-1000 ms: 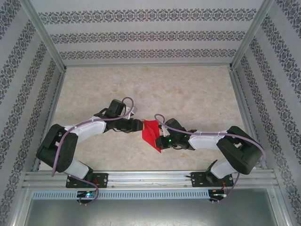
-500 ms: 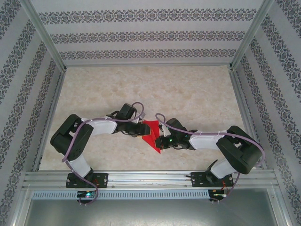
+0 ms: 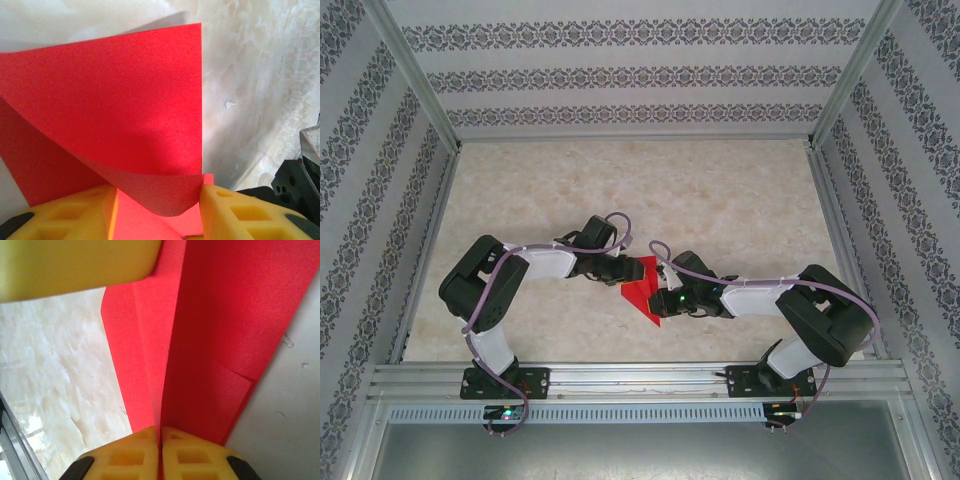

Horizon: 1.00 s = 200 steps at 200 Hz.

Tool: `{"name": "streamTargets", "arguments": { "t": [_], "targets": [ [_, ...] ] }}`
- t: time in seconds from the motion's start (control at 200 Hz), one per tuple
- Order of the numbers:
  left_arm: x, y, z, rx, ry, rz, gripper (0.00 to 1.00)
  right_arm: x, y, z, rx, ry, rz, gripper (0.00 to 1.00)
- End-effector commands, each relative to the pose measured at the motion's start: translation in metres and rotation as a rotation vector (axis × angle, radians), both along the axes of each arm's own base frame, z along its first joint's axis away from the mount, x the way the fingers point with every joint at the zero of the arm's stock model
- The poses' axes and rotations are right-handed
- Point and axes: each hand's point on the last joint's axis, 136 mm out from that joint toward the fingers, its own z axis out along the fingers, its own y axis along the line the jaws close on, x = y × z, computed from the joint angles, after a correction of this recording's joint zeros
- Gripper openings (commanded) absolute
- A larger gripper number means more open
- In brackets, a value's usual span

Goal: Fold a paper plane with a square sheet of paper (fold left side to right side)
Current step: Fourth fold the wing at the center of the table.

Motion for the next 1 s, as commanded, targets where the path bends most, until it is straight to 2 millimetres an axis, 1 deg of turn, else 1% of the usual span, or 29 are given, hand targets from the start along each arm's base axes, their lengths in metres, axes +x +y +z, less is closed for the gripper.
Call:
{"name": "streamTargets", "arguments": {
  "t": [0.0, 0.235, 0.385, 0.5, 0.58, 0.68, 0.755, 0.844, 0.994],
  "targets": [
    [-0.003, 0.004, -0.013, 0.067, 0.029, 0.008, 0.46, 0.000, -0.002, -0.003, -0.004, 0.012, 0.004, 0.13],
    [-0.004, 0.009, -0.020, 0.106, 0.038, 0.008, 0.46, 0.005, 0.003, 0.010, 0.029, -0.015, 0.007, 0.21],
    [-0.005, 0.009, -0.021, 0.108, 0.040, 0.007, 0.46, 0.010, 0.005, 0.028, 0.075, -0.048, 0.002, 0.28],
    [-0.005, 0.009, -0.022, 0.108, 0.042, 0.007, 0.46, 0.016, 0.001, 0.045, 0.122, -0.074, -0.020, 0.36],
    [-0.005, 0.010, -0.021, 0.108, 0.037, 0.008, 0.46, 0.021, -0.006, 0.053, 0.149, -0.078, -0.046, 0.41],
    [-0.005, 0.010, -0.020, 0.108, 0.034, 0.008, 0.46, 0.028, -0.014, 0.056, 0.170, -0.064, -0.075, 0.44],
    [-0.005, 0.010, -0.020, 0.107, 0.034, 0.008, 0.46, 0.033, -0.015, 0.057, 0.179, -0.052, -0.092, 0.44],
    [-0.005, 0.010, -0.020, 0.106, 0.032, 0.008, 0.46, 0.039, -0.011, 0.058, 0.191, -0.031, -0.097, 0.44],
    [-0.005, 0.010, -0.019, 0.105, 0.032, 0.007, 0.46, 0.045, -0.004, 0.047, 0.192, 0.013, -0.101, 0.43]
  ]
}}
